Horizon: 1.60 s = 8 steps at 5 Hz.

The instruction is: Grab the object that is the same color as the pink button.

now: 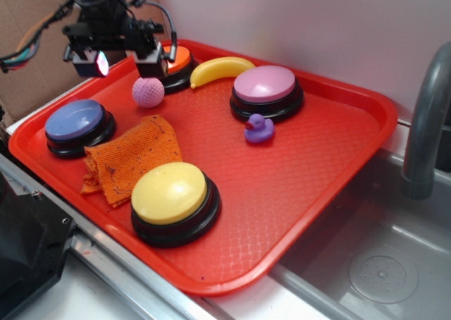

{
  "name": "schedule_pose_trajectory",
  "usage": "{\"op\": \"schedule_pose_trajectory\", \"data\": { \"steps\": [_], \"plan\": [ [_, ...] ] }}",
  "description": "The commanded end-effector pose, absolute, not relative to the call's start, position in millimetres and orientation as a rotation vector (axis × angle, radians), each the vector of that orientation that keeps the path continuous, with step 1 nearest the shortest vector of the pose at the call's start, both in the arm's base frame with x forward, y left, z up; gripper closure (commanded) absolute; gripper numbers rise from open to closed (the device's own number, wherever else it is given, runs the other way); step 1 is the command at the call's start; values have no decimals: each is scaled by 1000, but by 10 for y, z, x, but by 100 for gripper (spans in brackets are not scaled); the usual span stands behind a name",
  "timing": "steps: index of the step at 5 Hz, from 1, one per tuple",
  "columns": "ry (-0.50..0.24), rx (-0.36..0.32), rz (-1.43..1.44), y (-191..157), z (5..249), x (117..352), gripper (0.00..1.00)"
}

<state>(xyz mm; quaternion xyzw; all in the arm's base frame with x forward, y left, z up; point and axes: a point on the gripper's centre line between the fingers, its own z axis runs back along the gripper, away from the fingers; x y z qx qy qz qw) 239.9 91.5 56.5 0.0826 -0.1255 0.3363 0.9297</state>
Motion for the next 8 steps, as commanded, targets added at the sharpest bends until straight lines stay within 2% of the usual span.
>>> {"op": "schedule_pose_trajectory", "data": {
  "steps": [1,2,3,4,5,6,7,8],
  "plan": [
    [-312,109,627,1066,347,2551,0],
    [-313,77,596,1045,325,2569,0],
    [-326,78,595,1063,313,2559,35],
    [-320,56,576,1045,386,2538,100],
    [-299,83,526,951,614,2521,100],
    [-224,69,439,794,993,2502,100],
    [-134,14,364,588,1421,2449,100],
    [-112,-47,277,362,1894,2394,100]
  ]
}}
